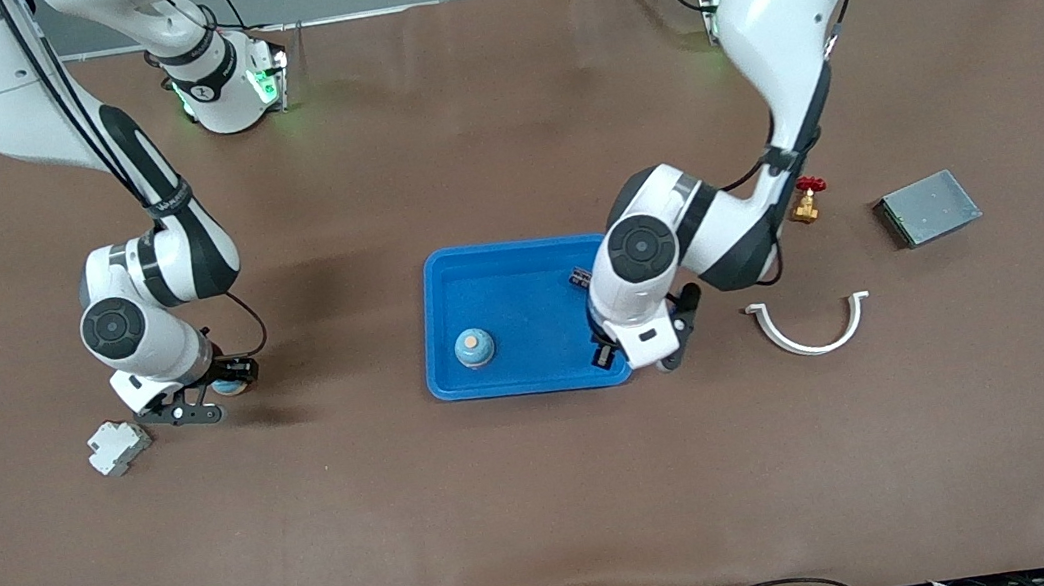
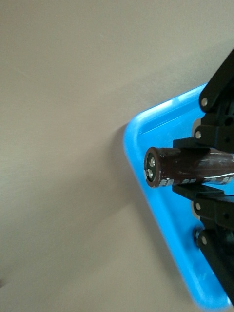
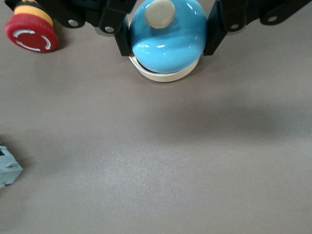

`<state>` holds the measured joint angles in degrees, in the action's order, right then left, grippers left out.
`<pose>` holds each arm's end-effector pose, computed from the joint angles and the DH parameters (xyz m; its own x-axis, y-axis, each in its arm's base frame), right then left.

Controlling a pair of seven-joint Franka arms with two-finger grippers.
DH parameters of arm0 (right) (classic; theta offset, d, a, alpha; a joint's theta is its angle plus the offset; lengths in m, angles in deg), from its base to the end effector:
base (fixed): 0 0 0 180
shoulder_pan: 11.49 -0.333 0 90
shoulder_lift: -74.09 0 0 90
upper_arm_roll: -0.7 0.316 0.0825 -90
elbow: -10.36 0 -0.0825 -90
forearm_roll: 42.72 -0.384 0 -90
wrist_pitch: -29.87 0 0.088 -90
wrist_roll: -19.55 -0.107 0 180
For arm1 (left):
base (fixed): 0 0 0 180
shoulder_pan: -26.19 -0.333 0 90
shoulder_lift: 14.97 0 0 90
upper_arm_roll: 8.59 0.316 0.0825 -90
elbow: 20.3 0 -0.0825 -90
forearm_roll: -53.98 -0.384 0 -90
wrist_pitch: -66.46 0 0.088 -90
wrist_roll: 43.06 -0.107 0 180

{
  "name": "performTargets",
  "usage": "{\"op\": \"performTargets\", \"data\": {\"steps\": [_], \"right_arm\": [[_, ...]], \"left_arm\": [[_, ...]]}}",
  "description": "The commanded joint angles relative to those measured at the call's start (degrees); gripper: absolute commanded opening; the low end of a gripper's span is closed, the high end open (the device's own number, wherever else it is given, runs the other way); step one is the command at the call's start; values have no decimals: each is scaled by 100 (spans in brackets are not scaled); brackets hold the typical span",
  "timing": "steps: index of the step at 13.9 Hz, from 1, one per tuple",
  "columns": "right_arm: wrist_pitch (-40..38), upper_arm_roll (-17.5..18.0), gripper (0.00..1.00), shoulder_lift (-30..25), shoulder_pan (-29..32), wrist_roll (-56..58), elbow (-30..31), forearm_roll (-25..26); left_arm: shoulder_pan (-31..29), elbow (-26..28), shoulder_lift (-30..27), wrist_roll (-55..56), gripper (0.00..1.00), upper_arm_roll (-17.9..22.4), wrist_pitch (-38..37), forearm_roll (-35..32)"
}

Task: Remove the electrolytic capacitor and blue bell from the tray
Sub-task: 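Place the bell with the right gripper while the left gripper carries the capacitor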

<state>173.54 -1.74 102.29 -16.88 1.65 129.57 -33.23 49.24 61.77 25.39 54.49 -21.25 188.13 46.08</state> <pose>0.5784 0.0309 0.1811 0.9919 -0.1217 -0.0365 -0.1162 -0.9852 0.1260 0.6079 -0.3920 0.2846 0.4901 0.8713 -0.0253 0.8716 -0.4902 0.0016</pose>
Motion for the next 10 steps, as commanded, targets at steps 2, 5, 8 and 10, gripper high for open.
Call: {"op": "performTargets", "data": {"steps": [2, 5, 8, 10], "right_arm": [[56, 95, 0, 124, 117, -3, -152, 176], [-5, 95, 93, 203, 126, -21, -283, 176], [-49, 86, 100, 195, 108, -12, -284, 176], [-128, 95, 100, 125, 91, -12, -275, 176]], "left_arm": [[-318, 205, -923, -1007, 0, -52, -950, 393], [-748, 493, -1677, -2157, 0, -52, -1557, 894], [-1363, 1511, -2924, -3448, 0, -52, -1603, 1255], [-1838, 2092, -3532, -4450, 0, -52, -1603, 1449]]}}
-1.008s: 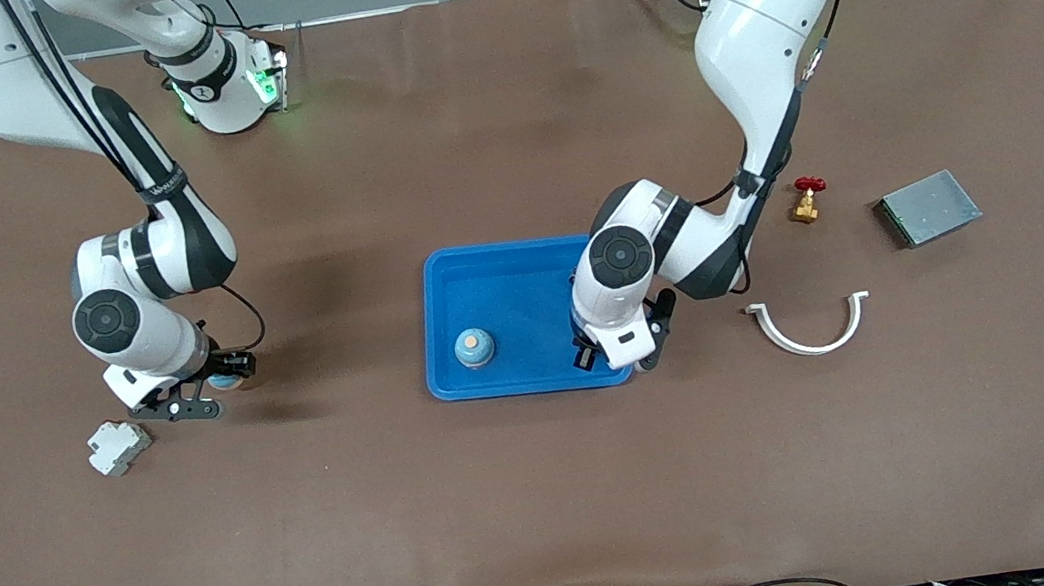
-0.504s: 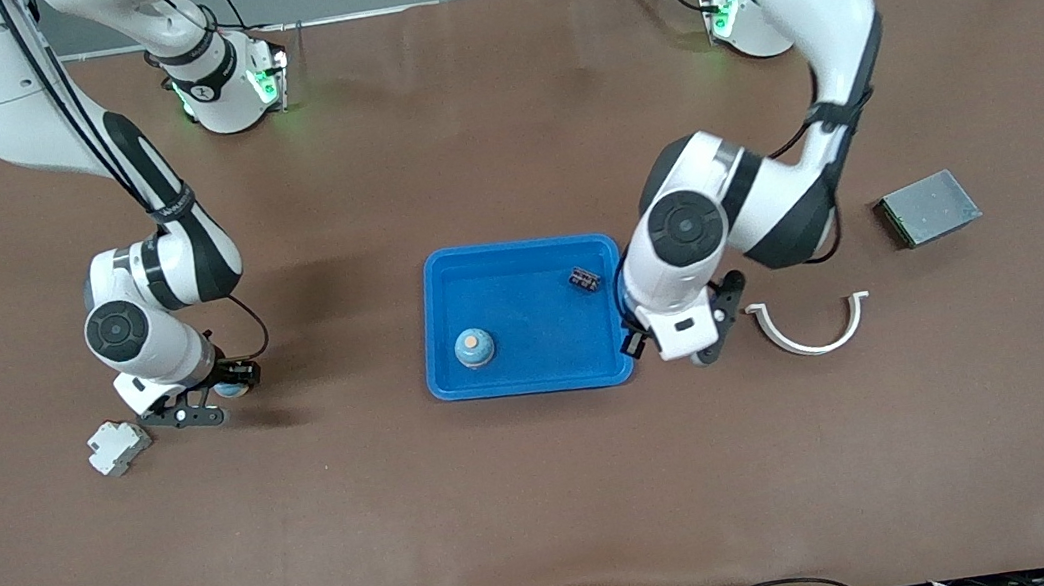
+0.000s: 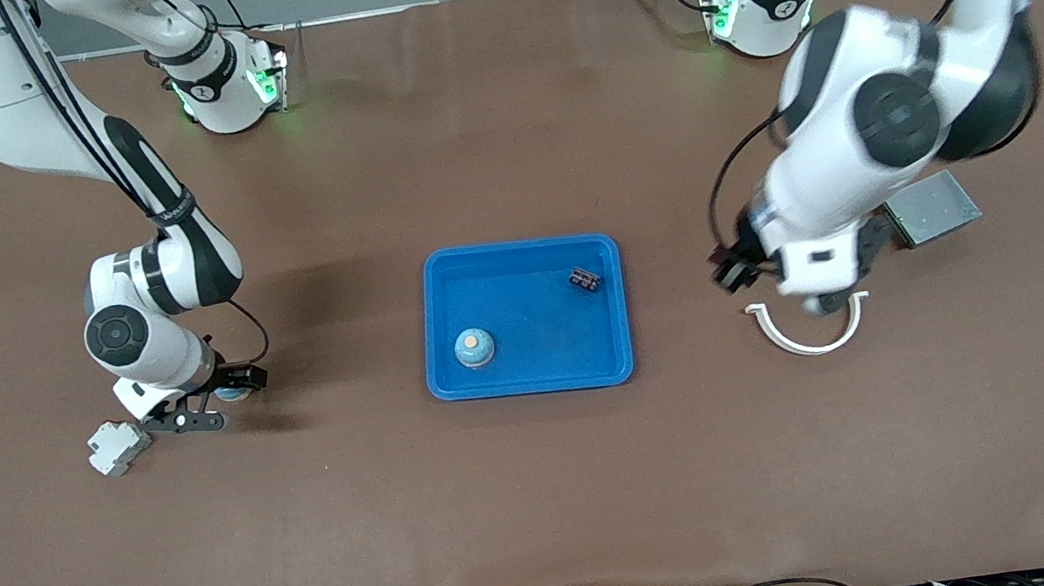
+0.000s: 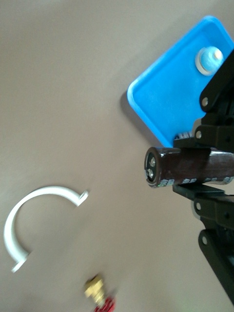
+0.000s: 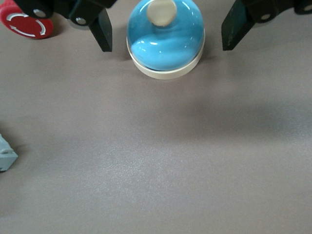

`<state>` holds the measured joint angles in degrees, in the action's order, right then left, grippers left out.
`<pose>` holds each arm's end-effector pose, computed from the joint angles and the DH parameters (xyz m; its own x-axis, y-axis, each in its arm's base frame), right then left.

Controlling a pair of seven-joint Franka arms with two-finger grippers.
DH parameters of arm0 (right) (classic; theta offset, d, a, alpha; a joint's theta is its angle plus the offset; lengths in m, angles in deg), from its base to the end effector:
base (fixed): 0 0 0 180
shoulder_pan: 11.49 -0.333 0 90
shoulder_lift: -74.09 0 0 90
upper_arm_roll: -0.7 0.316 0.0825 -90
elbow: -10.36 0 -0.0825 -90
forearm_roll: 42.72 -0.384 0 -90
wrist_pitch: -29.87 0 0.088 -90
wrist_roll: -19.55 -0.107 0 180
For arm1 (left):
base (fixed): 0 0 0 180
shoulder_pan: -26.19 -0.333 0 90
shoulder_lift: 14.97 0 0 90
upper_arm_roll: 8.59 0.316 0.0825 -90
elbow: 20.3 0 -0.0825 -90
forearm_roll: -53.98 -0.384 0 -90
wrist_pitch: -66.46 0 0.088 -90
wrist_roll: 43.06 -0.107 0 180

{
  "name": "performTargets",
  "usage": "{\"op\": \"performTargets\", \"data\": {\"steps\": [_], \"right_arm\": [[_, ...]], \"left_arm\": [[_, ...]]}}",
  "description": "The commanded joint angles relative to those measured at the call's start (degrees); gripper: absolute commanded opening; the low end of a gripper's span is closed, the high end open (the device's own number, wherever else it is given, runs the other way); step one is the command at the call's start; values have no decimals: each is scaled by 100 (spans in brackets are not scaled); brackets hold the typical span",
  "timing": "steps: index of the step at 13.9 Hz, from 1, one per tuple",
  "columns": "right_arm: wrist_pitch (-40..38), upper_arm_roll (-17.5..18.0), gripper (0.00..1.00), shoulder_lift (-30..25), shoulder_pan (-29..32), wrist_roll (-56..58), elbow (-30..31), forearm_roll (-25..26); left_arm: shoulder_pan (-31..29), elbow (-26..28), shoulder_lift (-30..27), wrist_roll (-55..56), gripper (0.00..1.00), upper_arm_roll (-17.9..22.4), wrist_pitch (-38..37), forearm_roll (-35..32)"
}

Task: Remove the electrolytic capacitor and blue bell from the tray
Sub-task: 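Place the bell with the right gripper while the left gripper carries the capacitor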

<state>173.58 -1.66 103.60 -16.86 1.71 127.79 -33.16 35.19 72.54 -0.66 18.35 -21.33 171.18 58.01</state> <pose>0.5870 0.0321 0.1789 0.9926 -0.1181 -0.0278 -0.1137 -0.9856 0.1252 0.5893 -0.2281 0.4778 0.7488 0.6510 -0.1249 0.6582 -0.7524 0.0248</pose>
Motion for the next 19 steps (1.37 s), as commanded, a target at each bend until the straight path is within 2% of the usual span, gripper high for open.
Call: {"op": "performTargets", "data": {"steps": [1, 4, 8, 9, 13, 17, 19], "right_arm": [[-438, 105, 100, -67, 54, -70, -123, 168], [-1142, 149, 100, -401, -235, -516, -264, 99], [-1521, 158, 100, -463, -1096, -2070, -562, 63], [-1522, 166, 100, -463, -1333, -2475, -615, 2], [-1531, 166, 100, -306, -2195, -3505, -1246, -796], [-1434, 166, 100, 124, -2661, -4558, -1862, -860], [-1425, 158, 100, 502, -2855, -4912, -2336, -860]], "left_arm": [[-634, 1209, -1095, -1189, 0, -45, 92, 265], [-1267, 1535, -1237, -2235, 0, -45, 92, 265], [-1884, 1632, -1054, -3494, 0, -27, 293, 248], [-1885, 1676, -940, -3539, 0, -18, 451, 186], [-1867, 2281, -571, -3539, 0, -18, 1698, 1], [-1744, 2239, 141, -3478, 0, -27, 2367, -218], [-1700, 2230, 361, -3434, 0, -36, 2465, -454]]}}
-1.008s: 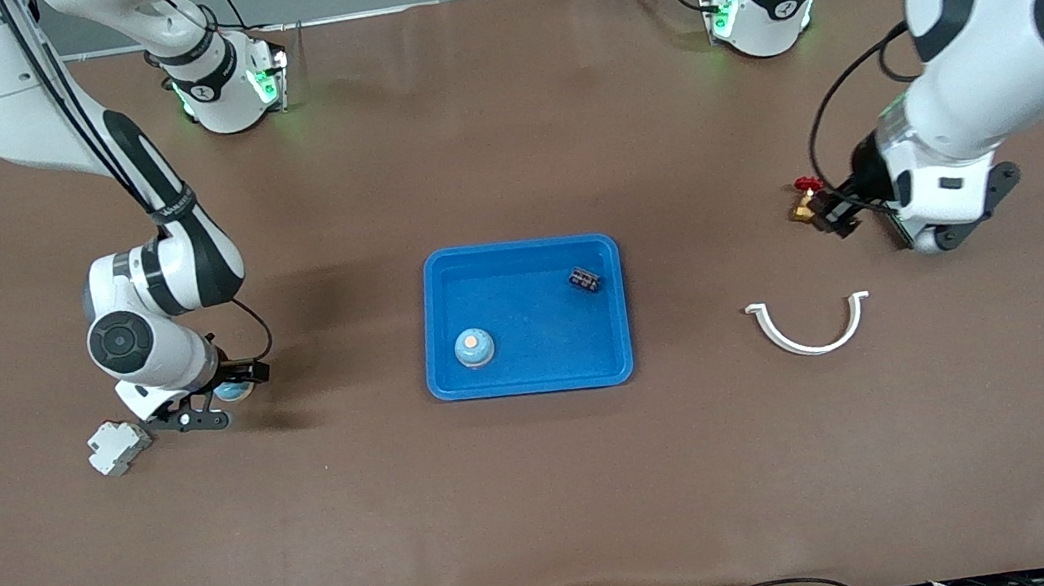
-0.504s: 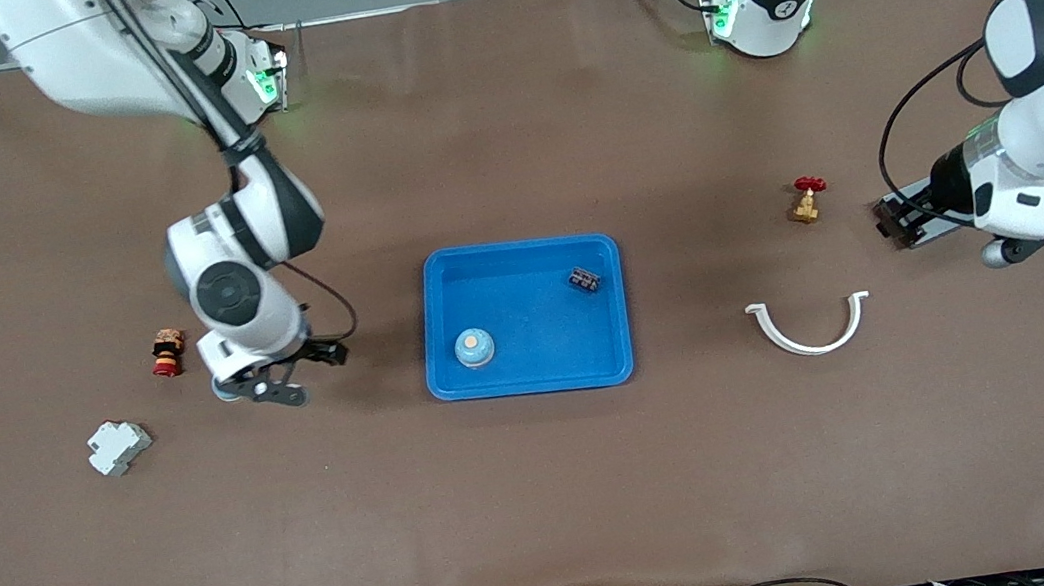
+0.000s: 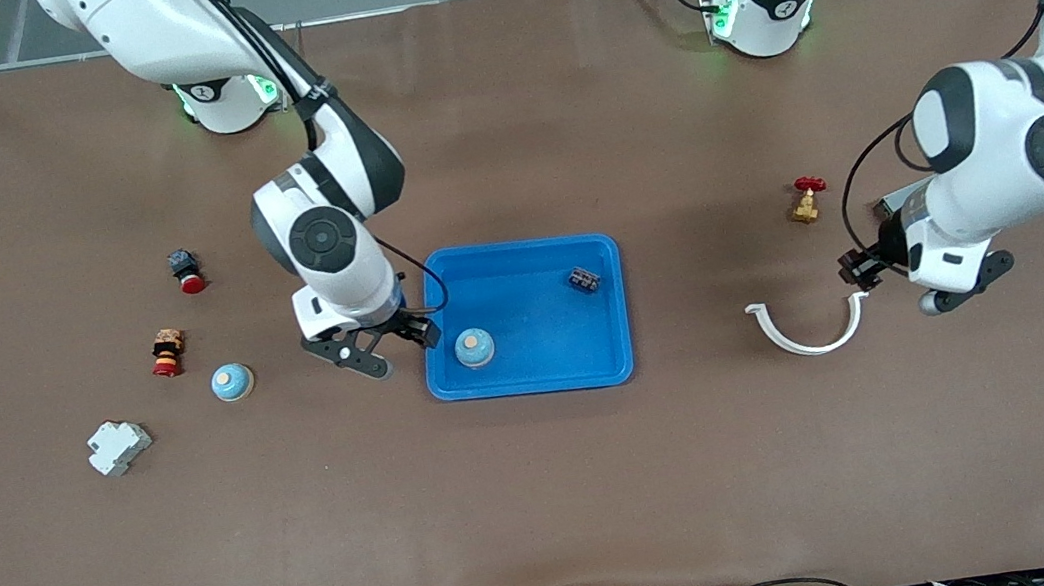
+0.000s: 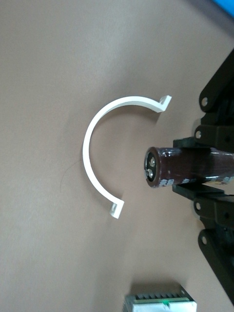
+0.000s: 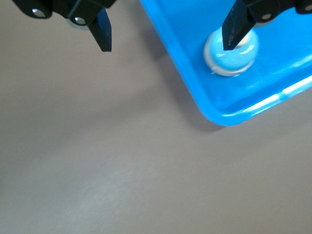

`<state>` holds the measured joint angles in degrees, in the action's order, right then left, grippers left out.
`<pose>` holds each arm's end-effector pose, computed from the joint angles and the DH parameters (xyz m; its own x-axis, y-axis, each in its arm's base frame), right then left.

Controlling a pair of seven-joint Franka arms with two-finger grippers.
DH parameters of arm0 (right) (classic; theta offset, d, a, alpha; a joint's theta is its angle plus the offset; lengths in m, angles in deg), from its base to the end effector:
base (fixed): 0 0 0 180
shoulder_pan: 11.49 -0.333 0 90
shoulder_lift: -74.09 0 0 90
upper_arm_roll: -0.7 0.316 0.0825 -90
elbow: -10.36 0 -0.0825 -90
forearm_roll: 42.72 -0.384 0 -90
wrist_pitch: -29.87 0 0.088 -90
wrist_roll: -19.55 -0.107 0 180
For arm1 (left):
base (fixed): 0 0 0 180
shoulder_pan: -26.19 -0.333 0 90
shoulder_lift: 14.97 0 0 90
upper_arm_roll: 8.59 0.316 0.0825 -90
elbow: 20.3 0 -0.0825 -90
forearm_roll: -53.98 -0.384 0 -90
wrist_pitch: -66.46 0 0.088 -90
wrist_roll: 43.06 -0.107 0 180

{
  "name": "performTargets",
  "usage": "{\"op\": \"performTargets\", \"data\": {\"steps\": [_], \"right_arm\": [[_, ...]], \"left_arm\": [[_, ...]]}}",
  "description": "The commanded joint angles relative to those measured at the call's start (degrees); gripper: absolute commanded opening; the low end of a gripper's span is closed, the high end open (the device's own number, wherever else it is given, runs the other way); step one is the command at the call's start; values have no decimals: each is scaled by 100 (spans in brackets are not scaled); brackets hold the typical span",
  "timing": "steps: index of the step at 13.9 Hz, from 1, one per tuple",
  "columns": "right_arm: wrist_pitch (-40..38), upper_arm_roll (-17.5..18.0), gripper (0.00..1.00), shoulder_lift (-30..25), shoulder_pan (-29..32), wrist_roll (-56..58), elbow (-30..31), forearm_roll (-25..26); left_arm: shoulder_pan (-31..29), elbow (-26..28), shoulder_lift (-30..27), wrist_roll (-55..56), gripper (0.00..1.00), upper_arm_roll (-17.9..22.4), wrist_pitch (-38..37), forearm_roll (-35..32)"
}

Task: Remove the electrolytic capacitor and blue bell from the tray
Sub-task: 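Lower the capacitor inside the white arch and open the left gripper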

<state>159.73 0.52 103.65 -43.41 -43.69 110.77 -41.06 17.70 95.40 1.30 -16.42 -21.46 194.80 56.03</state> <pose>0.5639 0.3482 0.2766 0.8623 -0.5060 0.0202 -0.5063 -0.8623 0.0126 0.5881 -0.0424 0.3095 0.9109 0.4024 -0.0919 0.4080 -0.9114 0.0536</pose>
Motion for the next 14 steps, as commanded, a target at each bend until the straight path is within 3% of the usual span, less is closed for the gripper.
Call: {"op": "performTargets", "data": {"steps": [1, 4, 14], "right_arm": [[30, -52, 100, 672, -226, -477, -793, -78], [574, -52, 100, 928, -244, -689, -900, -87], [892, 9, 100, 1367, -402, -786, -1005, -403]], "left_arm": [[101, -74, 280, 52, 0, -23, 138, -318], [181, -83, 640, 52, 0, -14, 323, -424], [426, -144, 1186, 553, 0, -5, 842, -503]]}}
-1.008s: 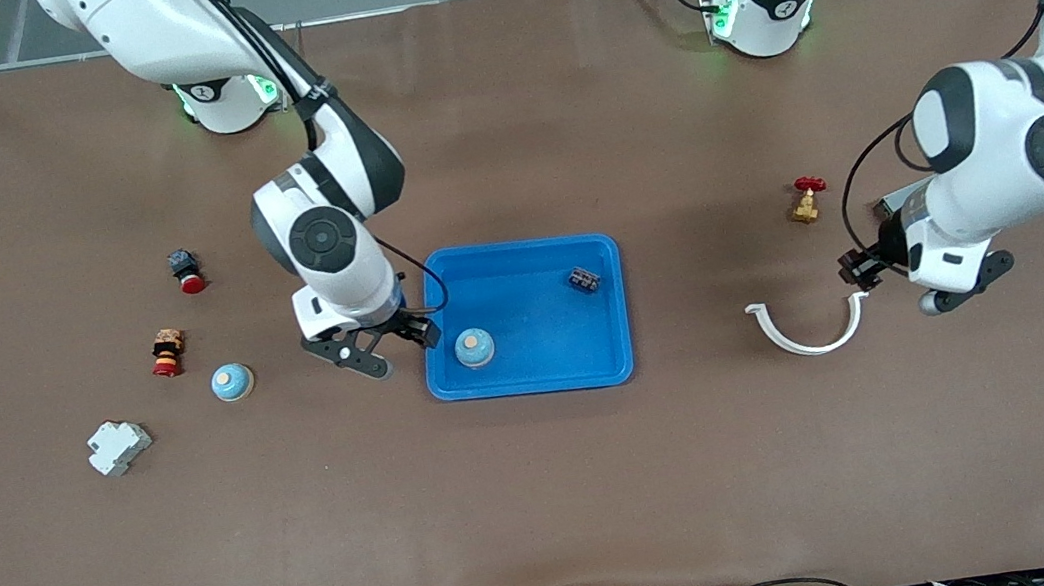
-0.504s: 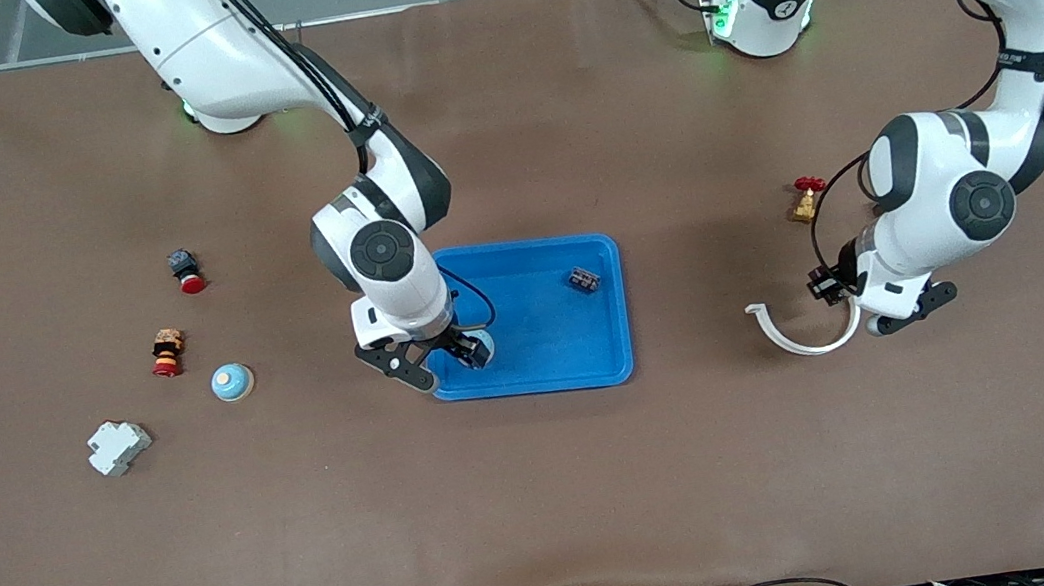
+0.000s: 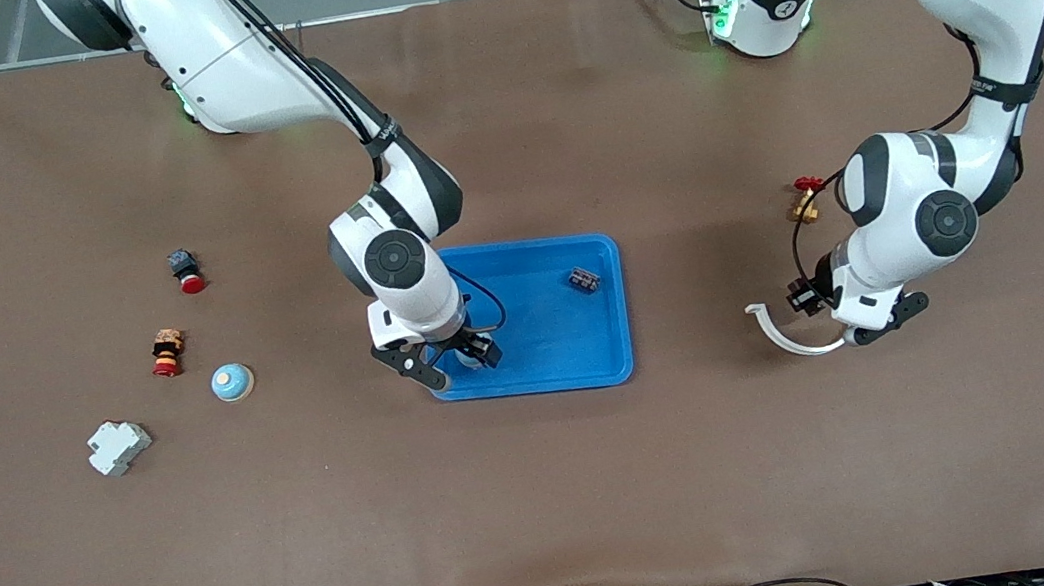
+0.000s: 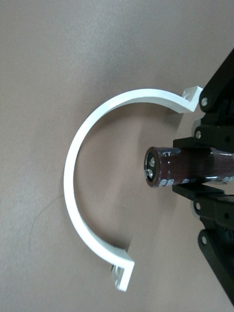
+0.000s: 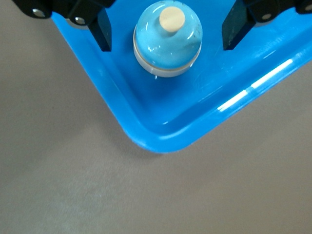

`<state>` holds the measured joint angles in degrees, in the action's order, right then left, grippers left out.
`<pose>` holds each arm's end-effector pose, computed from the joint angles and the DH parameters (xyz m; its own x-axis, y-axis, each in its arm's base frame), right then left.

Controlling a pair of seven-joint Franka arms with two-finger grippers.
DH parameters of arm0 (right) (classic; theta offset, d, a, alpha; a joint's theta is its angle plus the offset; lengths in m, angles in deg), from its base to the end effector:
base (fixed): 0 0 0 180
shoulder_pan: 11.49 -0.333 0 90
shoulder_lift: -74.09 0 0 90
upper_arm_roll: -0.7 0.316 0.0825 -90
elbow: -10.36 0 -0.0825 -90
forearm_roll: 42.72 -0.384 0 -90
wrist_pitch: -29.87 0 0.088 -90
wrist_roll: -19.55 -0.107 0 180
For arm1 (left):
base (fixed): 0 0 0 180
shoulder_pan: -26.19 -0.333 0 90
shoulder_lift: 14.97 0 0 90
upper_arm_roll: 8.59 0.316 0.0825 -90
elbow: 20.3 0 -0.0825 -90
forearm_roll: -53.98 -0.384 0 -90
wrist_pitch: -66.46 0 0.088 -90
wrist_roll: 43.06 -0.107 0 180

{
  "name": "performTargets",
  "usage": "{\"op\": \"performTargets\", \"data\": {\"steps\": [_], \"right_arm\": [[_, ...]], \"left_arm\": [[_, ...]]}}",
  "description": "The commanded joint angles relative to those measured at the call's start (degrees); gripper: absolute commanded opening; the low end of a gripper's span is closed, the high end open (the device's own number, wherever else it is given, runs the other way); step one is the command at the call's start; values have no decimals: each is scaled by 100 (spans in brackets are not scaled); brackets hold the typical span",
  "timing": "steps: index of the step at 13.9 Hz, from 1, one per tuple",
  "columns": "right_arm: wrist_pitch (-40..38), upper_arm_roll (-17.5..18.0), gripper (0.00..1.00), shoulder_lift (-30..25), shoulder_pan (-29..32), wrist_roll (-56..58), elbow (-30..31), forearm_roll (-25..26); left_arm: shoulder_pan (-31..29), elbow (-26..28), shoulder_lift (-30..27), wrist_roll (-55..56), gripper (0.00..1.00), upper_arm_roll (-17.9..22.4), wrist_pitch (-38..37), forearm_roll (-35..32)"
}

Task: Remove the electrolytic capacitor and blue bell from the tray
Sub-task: 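Lower the capacitor inside the white arch and open the left gripper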

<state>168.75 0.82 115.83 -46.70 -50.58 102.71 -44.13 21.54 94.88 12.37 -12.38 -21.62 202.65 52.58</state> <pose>0.5726 0.4057 0.2067 0.8102 -0.5861 0.0104 -0.5833 -0.8078 -0.0848 0.5886 -0.0843 0.2121 0.9177 0.3756 -0.1290 0.3818 -0.9239 0.0264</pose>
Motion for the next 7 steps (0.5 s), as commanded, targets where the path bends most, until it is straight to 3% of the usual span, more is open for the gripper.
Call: {"op": "performTargets", "data": {"steps": [1, 4, 7], "right_arm": [[-2, -20, 100, 168, -83, -97, -200, -96], [-10, -20, 100, 212, -118, -105, -209, -96], [-19, -20, 100, 413, -205, -316, -463, -96]], "left_arm": [[69, -83, 105, 227, 0, 19, 100, -159], [70, -74, 158, 237, 0, 28, 171, -168], [26, -48, 202, 306, 0, 19, 171, -711]]}}
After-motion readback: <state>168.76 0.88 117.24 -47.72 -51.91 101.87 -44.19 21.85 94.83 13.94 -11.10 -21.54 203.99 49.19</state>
